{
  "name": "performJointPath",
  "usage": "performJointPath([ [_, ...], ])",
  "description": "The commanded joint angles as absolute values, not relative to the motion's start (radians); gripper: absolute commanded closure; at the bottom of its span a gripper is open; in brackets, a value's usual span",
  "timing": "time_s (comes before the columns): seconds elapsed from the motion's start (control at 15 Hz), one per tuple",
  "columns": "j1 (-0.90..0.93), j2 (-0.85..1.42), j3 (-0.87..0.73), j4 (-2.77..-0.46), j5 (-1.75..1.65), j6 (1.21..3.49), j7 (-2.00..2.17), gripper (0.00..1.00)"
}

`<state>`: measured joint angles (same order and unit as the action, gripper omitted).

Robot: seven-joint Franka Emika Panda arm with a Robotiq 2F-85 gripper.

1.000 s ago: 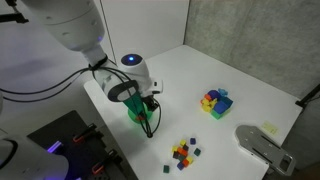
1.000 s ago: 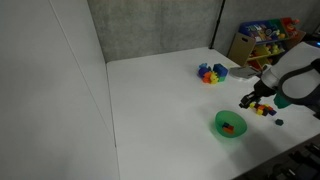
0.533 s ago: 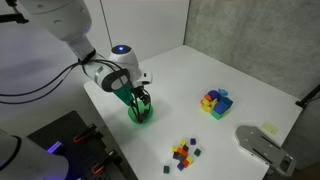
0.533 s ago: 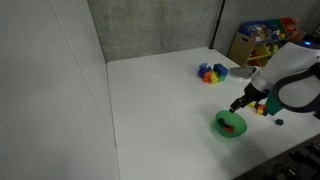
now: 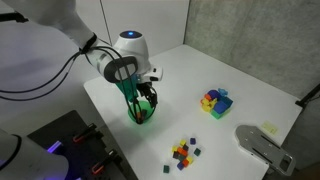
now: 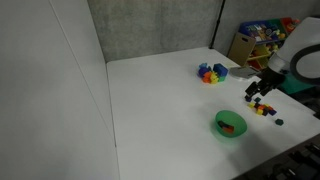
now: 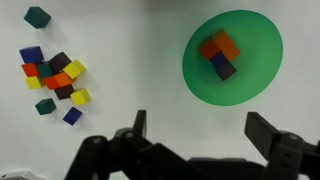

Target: Put one purple block inside the green bowl

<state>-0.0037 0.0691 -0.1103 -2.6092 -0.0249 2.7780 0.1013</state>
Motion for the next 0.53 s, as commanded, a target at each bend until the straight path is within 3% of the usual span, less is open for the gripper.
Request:
performJointPath([
  [0.0, -0.053, -0.05, -0.114, -2.553, -0.012, 2.516, 0.074, 0.0],
  [0.27, -0.095, -0.126, -0.124, -2.448, -0.015, 2.234, 0.012, 0.0],
  [0.47, -0.115, -0.157, -0.127, -2.401, -0.034, 2.149, 0.014, 0.0],
])
